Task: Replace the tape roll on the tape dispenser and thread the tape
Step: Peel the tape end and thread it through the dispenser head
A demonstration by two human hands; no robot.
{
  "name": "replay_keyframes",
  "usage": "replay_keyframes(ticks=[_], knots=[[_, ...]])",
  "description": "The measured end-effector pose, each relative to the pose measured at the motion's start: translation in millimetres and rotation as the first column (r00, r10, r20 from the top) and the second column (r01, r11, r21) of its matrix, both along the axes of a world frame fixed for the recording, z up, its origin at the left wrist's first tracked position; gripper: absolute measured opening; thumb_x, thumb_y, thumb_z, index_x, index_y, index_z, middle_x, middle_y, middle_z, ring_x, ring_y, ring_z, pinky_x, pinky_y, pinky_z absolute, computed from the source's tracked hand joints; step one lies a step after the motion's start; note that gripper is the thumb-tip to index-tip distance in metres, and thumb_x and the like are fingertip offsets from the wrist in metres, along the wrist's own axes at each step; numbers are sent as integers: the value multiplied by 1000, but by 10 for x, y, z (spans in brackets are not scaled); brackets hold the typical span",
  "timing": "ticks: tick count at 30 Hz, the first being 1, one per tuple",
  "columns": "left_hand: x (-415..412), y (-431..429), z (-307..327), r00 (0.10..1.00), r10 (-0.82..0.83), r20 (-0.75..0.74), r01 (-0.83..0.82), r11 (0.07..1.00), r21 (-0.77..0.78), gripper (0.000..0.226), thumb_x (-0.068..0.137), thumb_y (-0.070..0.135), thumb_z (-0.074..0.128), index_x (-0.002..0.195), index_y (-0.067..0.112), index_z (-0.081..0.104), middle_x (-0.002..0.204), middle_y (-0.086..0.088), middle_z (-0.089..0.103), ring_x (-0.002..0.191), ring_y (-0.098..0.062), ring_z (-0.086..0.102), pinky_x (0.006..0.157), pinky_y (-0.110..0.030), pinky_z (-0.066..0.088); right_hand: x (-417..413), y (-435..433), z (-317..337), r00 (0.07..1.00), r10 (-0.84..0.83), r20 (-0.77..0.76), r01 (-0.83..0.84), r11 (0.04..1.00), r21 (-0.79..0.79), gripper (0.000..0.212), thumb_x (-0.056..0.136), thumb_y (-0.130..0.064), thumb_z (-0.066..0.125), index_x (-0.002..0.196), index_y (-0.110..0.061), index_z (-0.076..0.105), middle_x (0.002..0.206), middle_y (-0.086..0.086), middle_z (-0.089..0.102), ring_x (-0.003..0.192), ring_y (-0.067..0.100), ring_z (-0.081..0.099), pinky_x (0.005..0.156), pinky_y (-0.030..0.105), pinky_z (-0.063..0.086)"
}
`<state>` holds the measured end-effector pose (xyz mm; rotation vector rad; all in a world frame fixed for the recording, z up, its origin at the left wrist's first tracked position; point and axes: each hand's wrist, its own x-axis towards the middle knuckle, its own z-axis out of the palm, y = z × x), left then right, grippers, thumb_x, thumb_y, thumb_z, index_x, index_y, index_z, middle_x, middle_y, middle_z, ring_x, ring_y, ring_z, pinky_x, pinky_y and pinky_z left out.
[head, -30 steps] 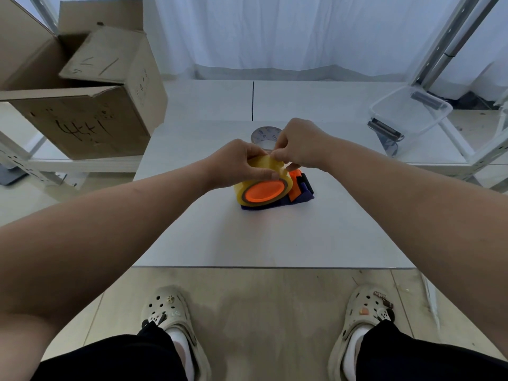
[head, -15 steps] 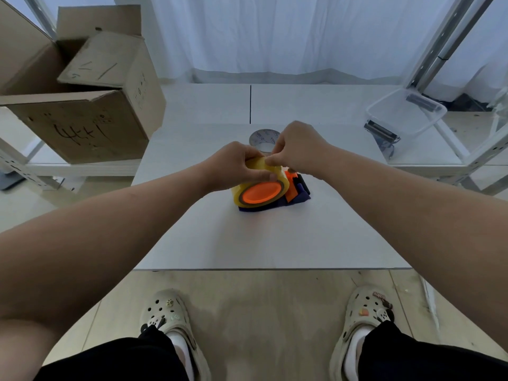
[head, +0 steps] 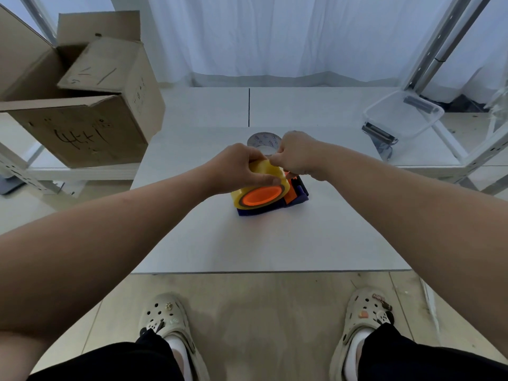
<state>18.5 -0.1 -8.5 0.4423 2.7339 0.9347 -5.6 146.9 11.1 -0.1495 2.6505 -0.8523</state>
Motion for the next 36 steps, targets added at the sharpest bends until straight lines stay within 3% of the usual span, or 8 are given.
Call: replay_keyframes(ticks=[5, 9, 15, 17, 20, 25, 33, 36], knots=[[-6, -50, -43, 999, -7, 36, 6, 999, 32, 55, 70, 47, 75, 112, 15, 61, 101, -4, 66, 90, -18, 63, 83, -38, 55, -38, 228, -58, 967, -183, 179, 230, 925, -301, 14, 90, -8, 55, 76, -3, 57, 76, 13, 61, 70, 20, 63, 75, 31, 59], [-41, -35, -69, 997, -18, 73, 14, 999, 48, 59, 72, 44, 75, 121, 23, 50, 103, 1, 59, 91, -17, 59, 76, -27, 53, -11, 249, -54, 990, -102, 98, 131, 923, -363, 9, 84, 2, 62, 91, -4, 60, 89, 17, 63, 77, 25, 67, 67, 33, 61], [-57, -39, -76, 990, -22, 138, 11, 997, 79, 63, 72, 44, 75, 126, 26, 49, 114, -1, 57, 101, -19, 57, 84, -32, 52, 29, 188, -13, 974, 153, -170, -166, 984, -66, 19, 85, -5, 54, 84, 1, 72, 79, 20, 69, 72, 23, 67, 73, 33, 58], [-61, -44, -86, 990, -17, 141, 5, 996, 84, 61, 72, 44, 75, 125, 24, 52, 114, -1, 59, 101, -19, 58, 87, -35, 53, 42, 172, -2, 955, 209, -209, -211, 977, 12, 27, 82, -16, 58, 79, 9, 70, 80, 29, 67, 66, 22, 57, 65, 33, 49], [-67, -53, -99, 989, -7, 145, -8, 995, 102, 61, 70, 45, 76, 123, 22, 55, 113, -1, 61, 101, -18, 59, 89, -36, 52, 56, 177, 1, 927, 296, -231, -284, 955, 88, 26, 79, -26, 70, 87, -2, 74, 84, 18, 71, 73, 21, 60, 67, 31, 47], [-70, -54, -103, 989, -6, 148, -11, 993, 113, 59, 71, 44, 75, 122, 20, 56, 112, -2, 61, 101, -18, 59, 90, -38, 53, 32, 204, -22, 920, 294, -259, -282, 956, 85, 26, 80, -24, 73, 97, -4, 73, 95, 10, 71, 90, 22, 65, 81, 32, 53], [-78, -75, -98, 984, -19, 179, -8, 989, 149, 58, 71, 43, 75, 122, 22, 56, 112, 0, 62, 101, -15, 60, 89, -32, 52, 4, 247, -8, 917, 324, -232, -321, 946, 49, 15, 79, -17, 72, 91, -7, 71, 74, -8, 61, 73, 10, 58, 65, 17, 46], [-95, -104, -97, 984, -13, 179, -13, 989, 145, 55, 72, 43, 75, 120, 24, 57, 111, 3, 62, 100, -14, 59, 86, -28, 51, -11, 271, -37, 909, 340, -241, -333, 940, 69, 14, 79, -14, 69, 89, -4, 71, 77, -1, 65, 74, 13, 60, 65, 20, 49]])
